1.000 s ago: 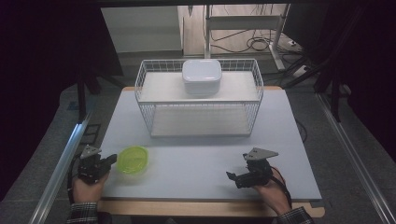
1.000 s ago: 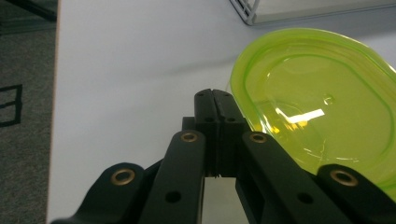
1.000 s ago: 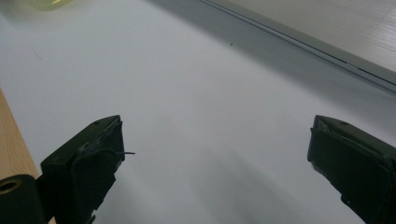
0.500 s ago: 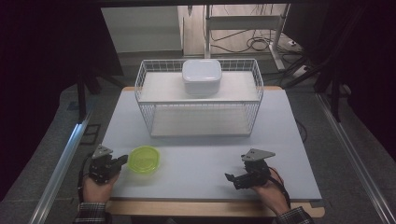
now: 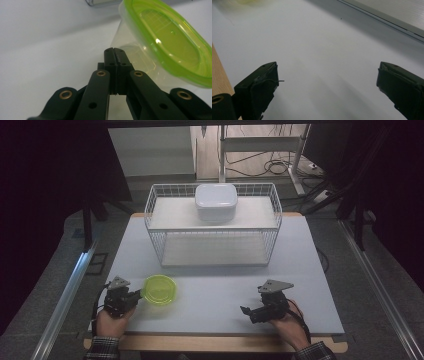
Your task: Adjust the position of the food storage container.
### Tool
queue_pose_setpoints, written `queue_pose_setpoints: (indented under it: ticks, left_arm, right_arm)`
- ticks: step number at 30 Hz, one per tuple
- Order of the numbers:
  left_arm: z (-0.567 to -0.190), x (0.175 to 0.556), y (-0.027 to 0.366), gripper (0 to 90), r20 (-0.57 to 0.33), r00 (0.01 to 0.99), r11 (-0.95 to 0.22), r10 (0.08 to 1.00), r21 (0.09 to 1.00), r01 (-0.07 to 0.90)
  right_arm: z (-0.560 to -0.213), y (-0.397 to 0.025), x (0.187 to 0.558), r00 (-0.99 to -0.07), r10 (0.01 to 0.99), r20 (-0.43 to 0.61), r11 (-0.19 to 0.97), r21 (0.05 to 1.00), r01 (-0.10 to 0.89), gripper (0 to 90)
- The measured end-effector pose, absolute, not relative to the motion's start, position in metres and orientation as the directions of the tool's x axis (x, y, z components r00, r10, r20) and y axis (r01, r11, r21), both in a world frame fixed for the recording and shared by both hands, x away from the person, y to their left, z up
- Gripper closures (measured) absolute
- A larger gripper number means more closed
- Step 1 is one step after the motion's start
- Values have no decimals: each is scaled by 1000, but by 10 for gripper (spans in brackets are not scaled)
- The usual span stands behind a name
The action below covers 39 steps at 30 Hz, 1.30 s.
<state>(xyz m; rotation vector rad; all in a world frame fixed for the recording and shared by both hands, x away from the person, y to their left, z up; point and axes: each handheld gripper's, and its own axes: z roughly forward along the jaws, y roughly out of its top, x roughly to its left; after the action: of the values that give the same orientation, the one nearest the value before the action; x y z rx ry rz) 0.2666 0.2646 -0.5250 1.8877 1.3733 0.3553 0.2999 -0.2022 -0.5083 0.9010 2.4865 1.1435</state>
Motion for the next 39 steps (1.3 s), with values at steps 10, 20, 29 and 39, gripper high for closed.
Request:
queue_pose_setpoints:
  ticks: [10,20,29,39]
  left_arm:
    - [-530,271,257,900,-211,418,-164,884,696,699]
    - [-533,274,267,899,-249,395,-122,884,693,710]
    - [-536,277,255,898,-270,445,-157,854,681,715]
    - [-536,279,219,898,-263,525,-232,810,677,698]
  right_arm:
    - [-509,-201,300,-776,631,21,505,748,431,43]
    - [-510,-200,300,-778,628,19,510,745,430,43]
    - [-510,-200,300,-779,627,19,513,743,431,43]
    - [-511,-199,300,-780,626,19,516,740,432,43]
